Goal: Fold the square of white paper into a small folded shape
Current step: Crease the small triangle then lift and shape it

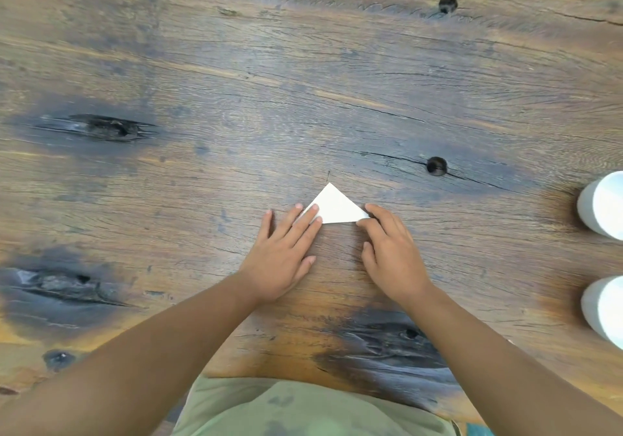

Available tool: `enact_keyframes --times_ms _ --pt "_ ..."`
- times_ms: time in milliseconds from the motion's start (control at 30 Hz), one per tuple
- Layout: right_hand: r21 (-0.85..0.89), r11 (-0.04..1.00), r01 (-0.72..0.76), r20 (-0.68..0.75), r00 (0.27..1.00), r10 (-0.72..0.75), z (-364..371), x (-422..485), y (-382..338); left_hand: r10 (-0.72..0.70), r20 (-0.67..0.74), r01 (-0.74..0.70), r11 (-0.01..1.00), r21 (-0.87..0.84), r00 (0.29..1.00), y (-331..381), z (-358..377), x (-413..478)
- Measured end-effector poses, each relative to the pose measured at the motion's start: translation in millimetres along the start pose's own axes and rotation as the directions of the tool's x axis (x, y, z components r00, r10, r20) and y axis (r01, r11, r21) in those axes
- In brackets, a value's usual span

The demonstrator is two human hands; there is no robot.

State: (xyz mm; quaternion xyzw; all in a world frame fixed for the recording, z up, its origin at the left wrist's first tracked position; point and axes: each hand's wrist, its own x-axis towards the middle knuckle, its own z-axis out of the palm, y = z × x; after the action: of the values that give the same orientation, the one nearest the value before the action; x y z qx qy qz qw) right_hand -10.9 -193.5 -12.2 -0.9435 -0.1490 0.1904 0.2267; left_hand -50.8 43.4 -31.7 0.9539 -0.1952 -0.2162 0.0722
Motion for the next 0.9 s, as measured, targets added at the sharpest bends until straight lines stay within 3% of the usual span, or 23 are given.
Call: enact_keyframes --times_ms 133,333,733,900 --pt "-0.048 0.998 0.046 0.01 0.999 -0.046 4.2 7.0 -7.6 0.09 0.008 -0.09 0.995 0.042 0.996 -7.0 -6.2 27.6" --pt "-0.112 0.99 0.089 0.077 0.994 -0.08 11.6 26.9 -16.8 0.064 0.039 -0.065 0.997 0.046 0.997 -15.8 -3.5 40.0" --pt "-0.204 0.97 0.133 0.042 0.991 -0.127 12.4 46.9 -14.9 0.043 -0.01 -0.042 0.999 0.033 0.999 -12.5 1.9 40.7" --pt "-0.267 0.942 0.205 0.146 0.974 -0.17 21.4 47.1 -14.1 0.047 -0.018 -0.046 0.998 0.051 0.999 -14.2 4.7 39.0"
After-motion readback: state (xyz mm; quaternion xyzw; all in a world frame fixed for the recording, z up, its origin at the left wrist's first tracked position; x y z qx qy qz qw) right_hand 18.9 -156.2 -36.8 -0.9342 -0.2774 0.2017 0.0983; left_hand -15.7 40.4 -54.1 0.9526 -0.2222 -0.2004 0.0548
